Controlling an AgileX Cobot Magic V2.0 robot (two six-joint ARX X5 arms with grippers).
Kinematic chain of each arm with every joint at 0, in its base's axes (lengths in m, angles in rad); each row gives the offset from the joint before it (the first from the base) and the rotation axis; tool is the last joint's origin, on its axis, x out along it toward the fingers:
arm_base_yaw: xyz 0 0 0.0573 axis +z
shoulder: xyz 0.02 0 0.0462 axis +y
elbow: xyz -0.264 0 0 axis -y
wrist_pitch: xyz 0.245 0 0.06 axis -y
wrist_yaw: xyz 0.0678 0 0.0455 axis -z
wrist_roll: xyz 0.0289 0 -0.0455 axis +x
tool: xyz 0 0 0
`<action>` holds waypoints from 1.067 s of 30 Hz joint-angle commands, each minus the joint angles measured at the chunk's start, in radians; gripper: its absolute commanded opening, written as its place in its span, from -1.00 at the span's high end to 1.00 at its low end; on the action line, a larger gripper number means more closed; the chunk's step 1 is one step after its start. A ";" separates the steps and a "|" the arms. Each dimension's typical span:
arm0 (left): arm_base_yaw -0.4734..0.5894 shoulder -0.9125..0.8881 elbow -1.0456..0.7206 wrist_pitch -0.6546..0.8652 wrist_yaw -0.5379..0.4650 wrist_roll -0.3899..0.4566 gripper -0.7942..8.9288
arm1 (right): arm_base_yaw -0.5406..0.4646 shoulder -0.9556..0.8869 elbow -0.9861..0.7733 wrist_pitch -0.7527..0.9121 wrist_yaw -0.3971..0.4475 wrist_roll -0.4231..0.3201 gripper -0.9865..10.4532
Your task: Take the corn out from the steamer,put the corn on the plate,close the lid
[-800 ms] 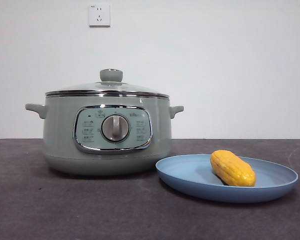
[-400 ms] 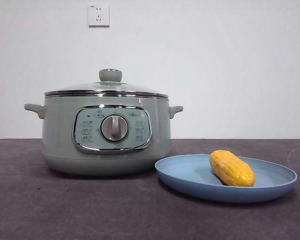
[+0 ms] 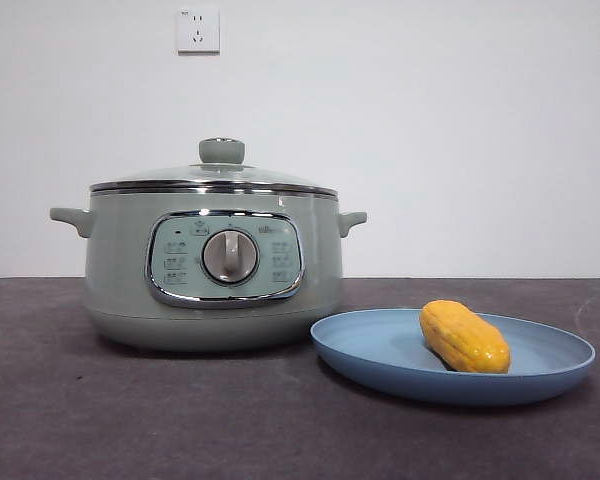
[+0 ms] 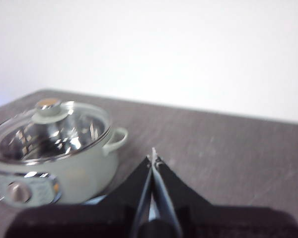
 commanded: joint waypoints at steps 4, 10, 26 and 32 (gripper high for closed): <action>0.003 -0.002 -0.014 0.009 -0.001 -0.007 0.84 | -0.005 -0.101 -0.236 0.171 0.053 0.017 0.83; 0.003 -0.002 -0.014 0.009 -0.001 -0.007 0.84 | -0.005 -0.175 -0.371 0.217 0.181 0.051 0.83; 0.003 -0.002 -0.014 0.009 -0.001 -0.007 0.84 | -0.005 -0.226 -0.523 0.211 0.206 0.139 0.83; 0.003 -0.002 -0.014 0.009 -0.001 -0.007 0.84 | -0.005 -0.226 -0.523 0.163 0.207 0.131 0.83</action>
